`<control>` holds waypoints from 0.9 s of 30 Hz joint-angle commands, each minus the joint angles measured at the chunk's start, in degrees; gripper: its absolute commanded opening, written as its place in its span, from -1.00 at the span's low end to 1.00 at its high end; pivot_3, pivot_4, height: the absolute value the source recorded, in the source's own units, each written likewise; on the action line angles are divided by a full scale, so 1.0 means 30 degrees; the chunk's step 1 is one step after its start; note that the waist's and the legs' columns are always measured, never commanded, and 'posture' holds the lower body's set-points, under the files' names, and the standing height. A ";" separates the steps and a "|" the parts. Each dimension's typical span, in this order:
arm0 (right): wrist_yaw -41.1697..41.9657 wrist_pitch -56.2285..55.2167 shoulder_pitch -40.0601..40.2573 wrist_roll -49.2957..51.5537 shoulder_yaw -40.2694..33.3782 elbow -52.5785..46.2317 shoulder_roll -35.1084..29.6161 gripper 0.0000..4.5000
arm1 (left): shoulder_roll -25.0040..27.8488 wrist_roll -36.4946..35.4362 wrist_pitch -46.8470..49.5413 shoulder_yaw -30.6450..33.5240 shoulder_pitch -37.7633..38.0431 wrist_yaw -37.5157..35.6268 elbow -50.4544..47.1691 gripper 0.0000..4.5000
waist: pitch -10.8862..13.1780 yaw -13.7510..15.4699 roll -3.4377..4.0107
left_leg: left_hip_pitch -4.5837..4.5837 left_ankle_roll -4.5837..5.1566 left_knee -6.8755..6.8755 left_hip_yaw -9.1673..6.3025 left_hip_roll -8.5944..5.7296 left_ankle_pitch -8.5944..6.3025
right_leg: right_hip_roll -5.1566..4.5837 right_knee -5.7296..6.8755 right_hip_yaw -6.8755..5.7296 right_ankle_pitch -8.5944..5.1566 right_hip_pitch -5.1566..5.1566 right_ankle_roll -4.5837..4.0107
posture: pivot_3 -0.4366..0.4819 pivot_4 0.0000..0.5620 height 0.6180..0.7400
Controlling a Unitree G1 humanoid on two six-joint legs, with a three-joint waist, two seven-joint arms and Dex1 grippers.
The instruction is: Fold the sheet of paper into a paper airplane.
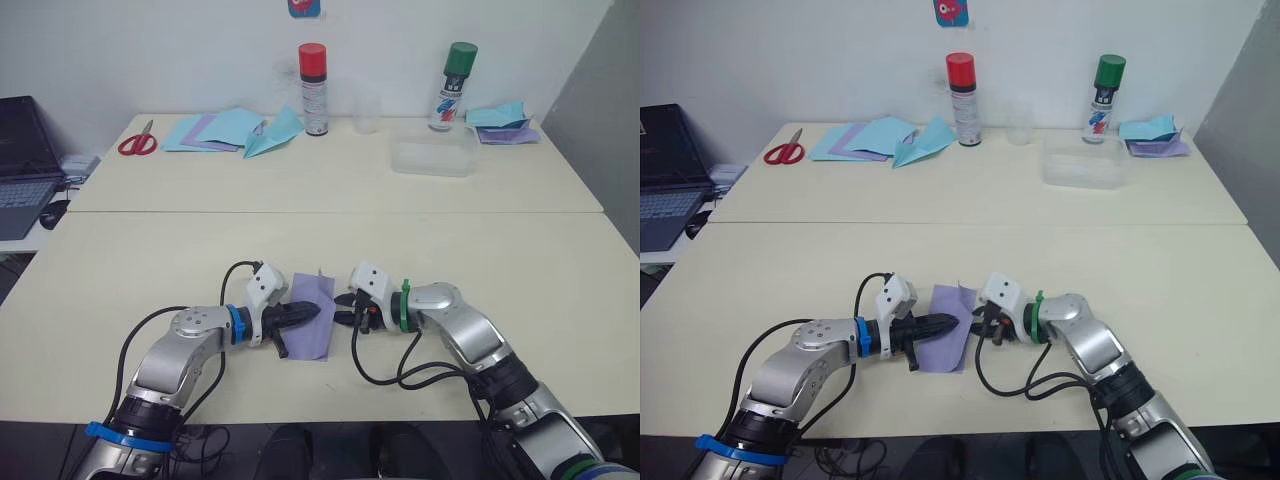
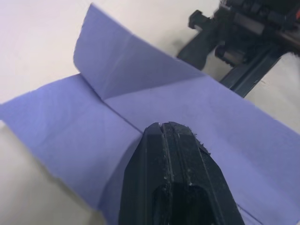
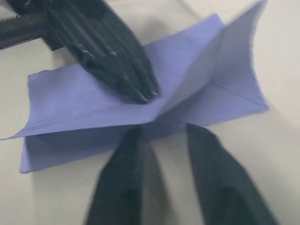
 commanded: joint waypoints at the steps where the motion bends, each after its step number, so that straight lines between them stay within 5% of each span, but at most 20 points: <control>1: 0.0000 0.2615 -0.0250 0.1474 -0.1449 -0.1567 -0.0210 0.14 | 0.0038 0.0097 -0.0290 -0.0007 -0.0081 -0.0109 -0.0262 -1.00 | 0.0001 0.0015 -0.0001 | -0.0008 0.0000 -0.0001 0.0002 0.0000 0.0000 | 0.0000 0.0000 0.0001 0.0000 -0.0010 -0.0001 | -0.05 -0.47 1.00; 14: -0.2834 1.4061 -0.1371 0.7188 -0.5945 -0.4136 0.2060 0.14 | -0.0113 0.0305 -0.0392 -0.0153 -0.0072 -0.0124 -0.0235 -1.00 | 0.0001 -0.0005 -0.0002 | -0.0027 0.0001 -0.0002 0.0040 0.0017 0.0000 | 0.0019 0.0109 0.0033 0.0003 -0.0111 -0.0009 | -0.05 -0.47 1.00; 25: -0.5215 1.3059 -0.0977 0.6866 -0.4558 -0.3278 0.2623 0.14 | -0.0070 0.0310 -0.0339 -0.0059 0.0017 -0.0084 -0.0335 -1.00 | 0.0001 -0.0063 -0.0002 | -0.0013 0.0002 0.0006 0.0090 0.0011 0.0001 | 0.0025 0.0182 0.0028 -0.0006 -0.0140 -0.0004 | -0.05 -0.47 1.00; 27: -0.5417 1.3107 -0.0983 0.7121 -0.4690 -0.3258 0.2845 -0.02 | -0.0036 0.0298 -0.0294 -0.0036 0.0040 -0.0082 -0.0370 -1.00 | 0.0001 -0.0071 -0.0002 | -0.0012 0.0002 0.0007 0.0105 0.0013 0.0001 | 0.0025 0.0187 0.0034 -0.0006 -0.0143 -0.0004 | -0.05 -0.47 1.00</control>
